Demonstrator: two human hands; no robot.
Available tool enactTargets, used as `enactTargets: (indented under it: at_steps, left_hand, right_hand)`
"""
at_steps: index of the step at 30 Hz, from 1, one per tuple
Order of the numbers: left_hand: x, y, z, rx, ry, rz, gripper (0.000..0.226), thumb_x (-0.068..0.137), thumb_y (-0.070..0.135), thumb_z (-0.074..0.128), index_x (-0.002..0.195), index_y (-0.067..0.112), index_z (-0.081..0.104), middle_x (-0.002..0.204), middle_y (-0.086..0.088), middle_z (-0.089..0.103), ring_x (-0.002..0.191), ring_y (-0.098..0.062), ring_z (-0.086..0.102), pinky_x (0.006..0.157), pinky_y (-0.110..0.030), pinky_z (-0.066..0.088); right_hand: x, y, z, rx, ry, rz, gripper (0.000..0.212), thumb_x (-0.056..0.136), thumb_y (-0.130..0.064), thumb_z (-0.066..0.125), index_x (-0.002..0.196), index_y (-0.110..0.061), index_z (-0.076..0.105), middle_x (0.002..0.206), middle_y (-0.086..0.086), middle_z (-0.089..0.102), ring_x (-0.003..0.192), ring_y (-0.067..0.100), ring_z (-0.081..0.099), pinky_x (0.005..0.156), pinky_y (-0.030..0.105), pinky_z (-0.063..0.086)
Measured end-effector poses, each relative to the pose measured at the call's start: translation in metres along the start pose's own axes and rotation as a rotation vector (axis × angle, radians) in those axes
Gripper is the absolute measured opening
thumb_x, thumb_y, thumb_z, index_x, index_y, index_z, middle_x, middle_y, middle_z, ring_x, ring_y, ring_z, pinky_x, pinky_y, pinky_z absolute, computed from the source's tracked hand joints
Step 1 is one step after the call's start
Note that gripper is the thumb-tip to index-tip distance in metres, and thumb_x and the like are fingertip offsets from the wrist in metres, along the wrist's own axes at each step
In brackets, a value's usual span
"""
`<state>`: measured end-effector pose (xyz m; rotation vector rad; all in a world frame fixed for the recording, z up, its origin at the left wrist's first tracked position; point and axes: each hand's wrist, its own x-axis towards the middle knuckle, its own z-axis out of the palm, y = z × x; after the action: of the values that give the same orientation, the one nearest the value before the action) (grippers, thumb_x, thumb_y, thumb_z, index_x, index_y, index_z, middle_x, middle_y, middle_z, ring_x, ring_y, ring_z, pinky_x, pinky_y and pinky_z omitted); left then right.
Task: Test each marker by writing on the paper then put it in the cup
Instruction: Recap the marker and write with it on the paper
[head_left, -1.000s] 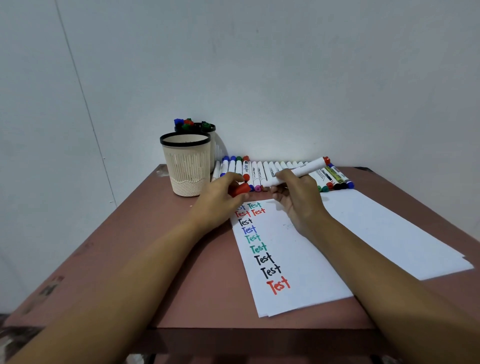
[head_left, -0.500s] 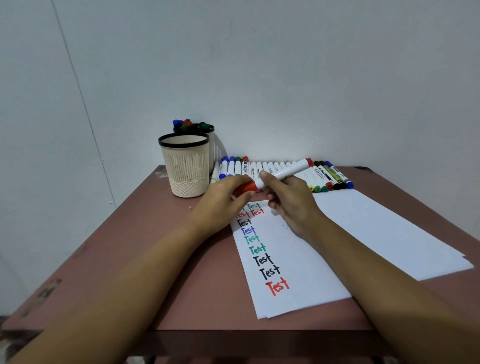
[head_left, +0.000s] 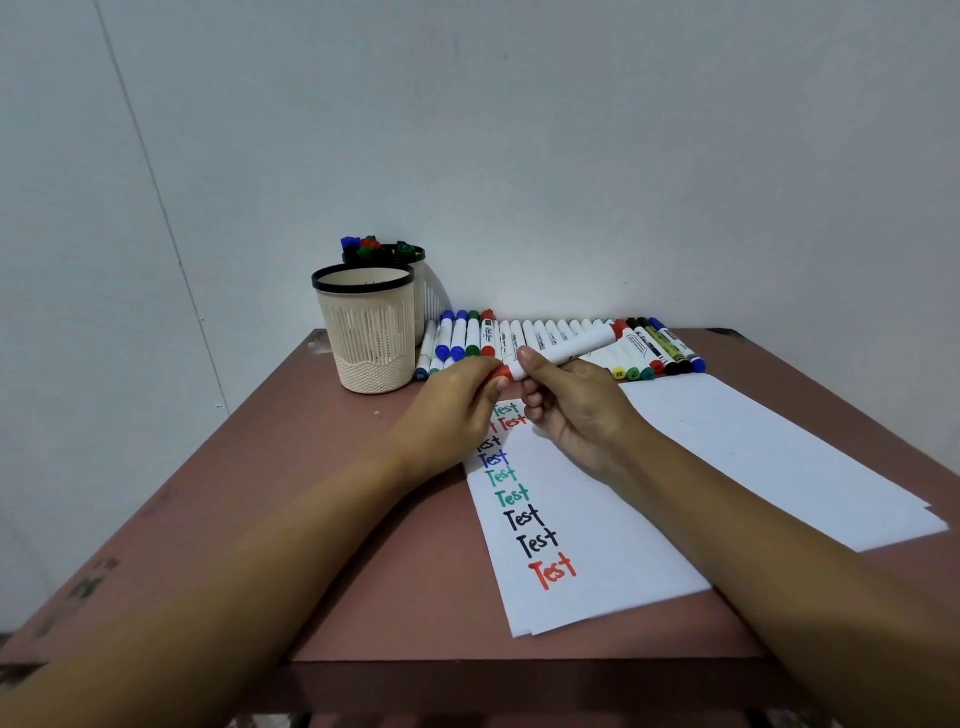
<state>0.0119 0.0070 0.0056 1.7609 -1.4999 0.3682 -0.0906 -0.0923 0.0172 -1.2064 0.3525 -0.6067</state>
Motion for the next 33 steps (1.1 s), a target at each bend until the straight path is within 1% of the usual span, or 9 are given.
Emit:
enactTargets:
  at_steps: [4, 10, 13, 16, 22, 24, 26, 29, 33]
  left_hand:
    - [-0.001, 0.000, 0.003, -0.017, -0.022, -0.018, 0.022, 0.096, 0.013, 0.047, 0.104, -0.004, 0.059, 0.084, -0.013, 0.060, 0.067, -0.014, 0.046, 0.058, -0.015, 0.033]
    - [-0.002, -0.002, 0.004, -0.026, -0.033, -0.029, 0.021, 0.096, 0.014, 0.046, 0.096, -0.002, 0.059, 0.068, 0.010, 0.046, 0.058, -0.001, 0.043, 0.056, -0.009, 0.033]
    - [-0.001, -0.001, 0.002, -0.069, -0.007, -0.034, 0.020, 0.096, 0.016, 0.048, 0.102, 0.003, 0.062, 0.070, 0.015, 0.049, 0.062, 0.001, 0.049, 0.057, -0.008, 0.034]
    - [0.002, 0.001, -0.001, -0.164, 0.054, -0.108, 0.024, 0.093, 0.018, 0.053, 0.113, 0.008, 0.063, 0.084, 0.008, 0.060, 0.074, -0.001, 0.056, 0.063, -0.005, 0.037]
    - [0.005, 0.002, -0.015, -0.296, 0.226, -0.280, 0.011, 0.088, 0.024, 0.062, 0.099, 0.025, 0.058, 0.083, 0.014, 0.059, 0.074, 0.000, 0.056, 0.062, -0.012, 0.043]
    - [0.006, 0.002, -0.026, -0.281, 0.290, -0.305, 0.012, 0.088, 0.023, 0.062, 0.099, 0.023, 0.060, 0.080, 0.013, 0.059, 0.068, 0.004, 0.056, 0.058, -0.010, 0.044]
    - [0.014, 0.004, -0.039, -0.212, 0.303, -0.277, 0.011, 0.089, 0.023, 0.060, 0.100, 0.022, 0.059, 0.079, 0.014, 0.057, 0.067, 0.003, 0.055, 0.059, -0.008, 0.044]
    - [0.035, 0.003, -0.061, -0.069, 0.299, -0.253, 0.012, 0.090, 0.023, 0.059, 0.101, 0.020, 0.057, 0.084, 0.009, 0.056, 0.072, -0.001, 0.052, 0.059, -0.006, 0.041]
    - [0.073, -0.009, -0.098, 0.102, 0.282, -0.261, 0.017, 0.091, 0.022, 0.056, 0.105, 0.013, 0.059, 0.093, 0.002, 0.057, 0.073, -0.004, 0.050, 0.060, -0.008, 0.038]
  right_hand:
    - [0.000, 0.000, -0.001, 0.001, 0.009, 0.025, 0.017, 0.092, -0.016, 0.059, 0.075, -0.011, 0.060, 0.056, 0.000, 0.049, 0.046, 0.004, 0.044, 0.045, 0.014, 0.039]
    - [0.002, 0.003, 0.001, 0.004, 0.027, 0.065, 0.015, 0.092, -0.015, 0.060, 0.077, -0.012, 0.060, 0.059, 0.001, 0.046, 0.050, 0.007, 0.042, 0.044, 0.015, 0.038]
    - [0.000, -0.001, 0.001, -0.006, 0.015, 0.035, 0.014, 0.090, -0.016, 0.061, 0.078, -0.010, 0.059, 0.060, 0.001, 0.046, 0.051, 0.006, 0.042, 0.046, 0.015, 0.038]
    - [0.001, -0.006, 0.002, 0.019, 0.011, -0.017, 0.015, 0.090, -0.015, 0.061, 0.077, -0.008, 0.059, 0.061, 0.003, 0.047, 0.049, 0.007, 0.043, 0.047, 0.016, 0.038]
    - [0.001, -0.016, -0.003, 0.101, 0.107, 0.023, 0.030, 0.092, -0.042, 0.054, 0.094, -0.013, 0.063, 0.066, 0.004, 0.056, 0.059, 0.012, 0.052, 0.055, 0.022, 0.045]
    - [0.002, -0.015, -0.008, -0.099, 0.208, -0.025, 0.035, 0.097, -0.041, 0.046, 0.101, -0.010, 0.062, 0.072, 0.008, 0.060, 0.064, 0.016, 0.054, 0.063, 0.028, 0.047]
    - [0.006, -0.006, -0.013, -0.617, 0.272, -0.180, 0.032, 0.101, -0.029, 0.041, 0.102, -0.005, 0.062, 0.087, 0.015, 0.064, 0.075, 0.018, 0.053, 0.071, 0.030, 0.043]
    - [0.010, 0.014, -0.021, -1.267, 0.118, -0.411, 0.029, 0.099, -0.018, 0.041, 0.107, -0.004, 0.064, 0.104, 0.011, 0.062, 0.096, 0.019, 0.055, 0.082, 0.029, 0.044]
    - [0.012, 0.025, -0.024, -1.479, -0.036, -0.420, 0.031, 0.097, -0.026, 0.045, 0.112, -0.006, 0.064, 0.111, 0.009, 0.062, 0.102, 0.021, 0.056, 0.086, 0.029, 0.045]
